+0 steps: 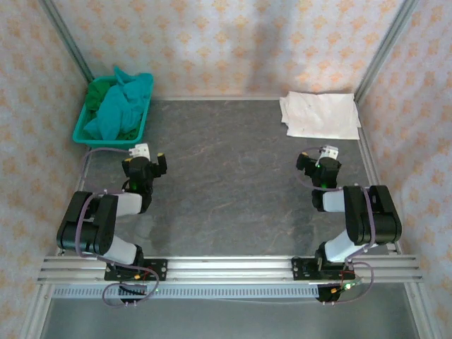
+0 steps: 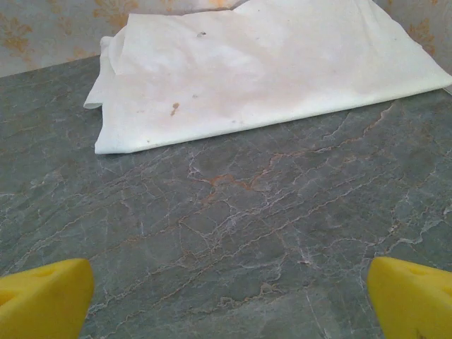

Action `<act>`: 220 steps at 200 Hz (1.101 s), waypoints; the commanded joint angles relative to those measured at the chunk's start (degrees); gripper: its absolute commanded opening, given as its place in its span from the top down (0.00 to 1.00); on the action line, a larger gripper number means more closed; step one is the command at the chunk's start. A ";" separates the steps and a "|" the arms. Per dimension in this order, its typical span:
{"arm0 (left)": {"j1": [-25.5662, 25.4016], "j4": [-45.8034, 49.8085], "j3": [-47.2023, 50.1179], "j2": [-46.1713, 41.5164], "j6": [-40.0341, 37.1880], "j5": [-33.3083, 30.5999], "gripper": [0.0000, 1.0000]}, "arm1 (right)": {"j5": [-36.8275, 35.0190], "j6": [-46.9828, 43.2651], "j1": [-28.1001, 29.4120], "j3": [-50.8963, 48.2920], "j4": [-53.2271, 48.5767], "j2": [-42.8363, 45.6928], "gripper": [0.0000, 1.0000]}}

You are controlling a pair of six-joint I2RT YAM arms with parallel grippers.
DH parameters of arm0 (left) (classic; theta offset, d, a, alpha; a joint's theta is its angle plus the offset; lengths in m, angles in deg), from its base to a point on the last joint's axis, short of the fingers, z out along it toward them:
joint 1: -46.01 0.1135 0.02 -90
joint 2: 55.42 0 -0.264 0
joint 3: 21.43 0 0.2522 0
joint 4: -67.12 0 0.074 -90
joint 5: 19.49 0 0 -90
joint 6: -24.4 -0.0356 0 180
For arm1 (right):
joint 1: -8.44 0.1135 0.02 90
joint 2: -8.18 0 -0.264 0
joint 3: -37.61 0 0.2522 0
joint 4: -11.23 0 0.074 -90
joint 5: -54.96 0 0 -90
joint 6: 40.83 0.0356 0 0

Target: Fold and stack the t-shirts

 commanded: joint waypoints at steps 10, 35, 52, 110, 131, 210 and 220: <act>-0.53 0.64 -1.52 0.68 -0.95 -1.53 0.00 | 0.44 -0.82 -0.12 1.09 0.44 -0.09 0.01; -0.44 0.88 -1.60 0.68 -0.96 -1.32 0.00 | 0.48 -0.77 -0.12 1.13 0.38 -0.04 0.01; -0.36 0.92 -1.62 0.68 -0.90 -1.34 0.00 | 0.57 -0.77 -0.19 1.46 0.00 -0.15 0.01; -0.32 0.86 -1.65 0.63 -0.82 -1.09 0.00 | 0.66 -0.86 -0.12 1.32 -0.02 -0.05 0.01; -0.55 4.29 -2.66 -1.99 -1.66 0.12 0.00 | -2.31 -0.30 0.13 1.35 -1.83 2.40 0.01; 3.63 45.17 -34.97 -15.27 3.52 -5.06 0.01 | 0.83 2.86 10.91 32.71 -47.55 15.78 0.04; 5.86 49.53 -43.01 -9.24 2.89 -5.73 0.01 | 0.86 3.58 12.08 36.54 -49.39 12.26 0.04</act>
